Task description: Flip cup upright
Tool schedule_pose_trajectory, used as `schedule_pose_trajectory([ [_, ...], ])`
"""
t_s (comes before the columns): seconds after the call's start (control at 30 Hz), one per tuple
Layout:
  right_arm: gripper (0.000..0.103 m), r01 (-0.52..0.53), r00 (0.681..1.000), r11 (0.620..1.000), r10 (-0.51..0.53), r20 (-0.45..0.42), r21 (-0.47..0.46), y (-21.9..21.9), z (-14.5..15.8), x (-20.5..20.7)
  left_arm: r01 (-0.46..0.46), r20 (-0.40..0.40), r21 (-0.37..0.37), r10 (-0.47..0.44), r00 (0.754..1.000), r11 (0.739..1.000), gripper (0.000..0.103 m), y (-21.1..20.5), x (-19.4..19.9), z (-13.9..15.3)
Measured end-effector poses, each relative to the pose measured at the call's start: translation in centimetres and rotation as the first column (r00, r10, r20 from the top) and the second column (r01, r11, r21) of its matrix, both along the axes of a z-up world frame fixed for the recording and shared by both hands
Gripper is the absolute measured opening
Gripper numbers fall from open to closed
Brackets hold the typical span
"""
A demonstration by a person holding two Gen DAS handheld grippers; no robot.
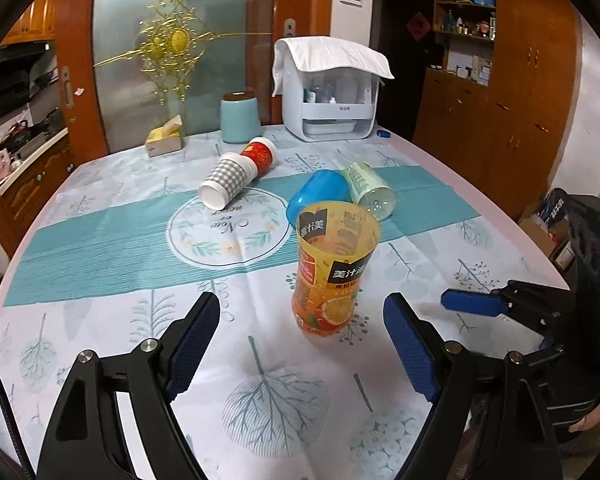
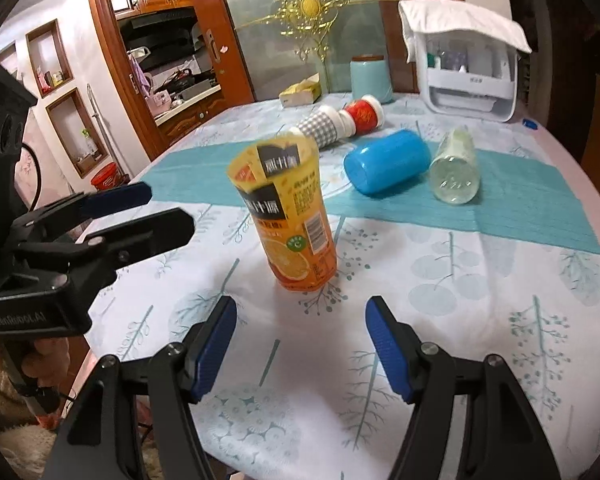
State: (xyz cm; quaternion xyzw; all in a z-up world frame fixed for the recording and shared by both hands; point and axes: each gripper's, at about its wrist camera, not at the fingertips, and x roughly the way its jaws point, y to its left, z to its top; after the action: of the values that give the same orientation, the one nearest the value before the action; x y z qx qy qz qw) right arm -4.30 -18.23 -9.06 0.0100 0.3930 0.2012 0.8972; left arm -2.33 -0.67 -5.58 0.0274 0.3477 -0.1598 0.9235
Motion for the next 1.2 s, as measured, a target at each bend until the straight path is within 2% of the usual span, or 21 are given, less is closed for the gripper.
schedule_pose_trajectory([
  [0.13, 0.068, 0.022, 0.999, 1.000, -0.023, 0.038, 0.012, -0.4, 2.0, -1.0, -0.022, -0.028, -0.032, 0.021, 0.999, 0.999, 0.089, 0.5, -0.8, 1.1],
  [0.33, 0.069, 0.064, 0.997, 0.996, -0.066, 0.034, 0.056, -1.2, 4.6, -1.7, -0.070, -0.049, -0.046, 0.068, 0.996, 0.996, 0.090, 0.8, -1.2, 2.1],
  [0.5, 0.070, 0.107, 0.992, 0.994, -0.108, 0.060, 0.030, -1.3, 6.2, -2.3, -0.113, -0.089, -0.062, 0.107, 0.990, 0.992, 0.090, 0.7, -1.1, 2.3],
  [0.57, 0.075, 0.129, 0.989, 0.991, -0.130, 0.071, 0.020, -1.3, 6.6, -2.6, -0.139, -0.098, -0.051, 0.133, 0.986, 0.989, 0.090, 0.7, -1.1, 2.5],
  [0.73, 0.076, 0.164, 0.982, 0.986, -0.164, 0.097, 0.016, -1.6, 7.3, -2.6, -0.191, -0.096, -0.010, 0.189, 0.977, 0.982, 0.090, 0.6, -1.2, 2.9],
  [1.2, 0.076, 0.175, 0.980, 0.984, -0.177, 0.093, 0.026, -1.4, 7.4, -2.4, -0.250, -0.105, 0.062, 0.256, 0.961, 0.966, 0.090, 0.3, -0.8, 2.8],
])
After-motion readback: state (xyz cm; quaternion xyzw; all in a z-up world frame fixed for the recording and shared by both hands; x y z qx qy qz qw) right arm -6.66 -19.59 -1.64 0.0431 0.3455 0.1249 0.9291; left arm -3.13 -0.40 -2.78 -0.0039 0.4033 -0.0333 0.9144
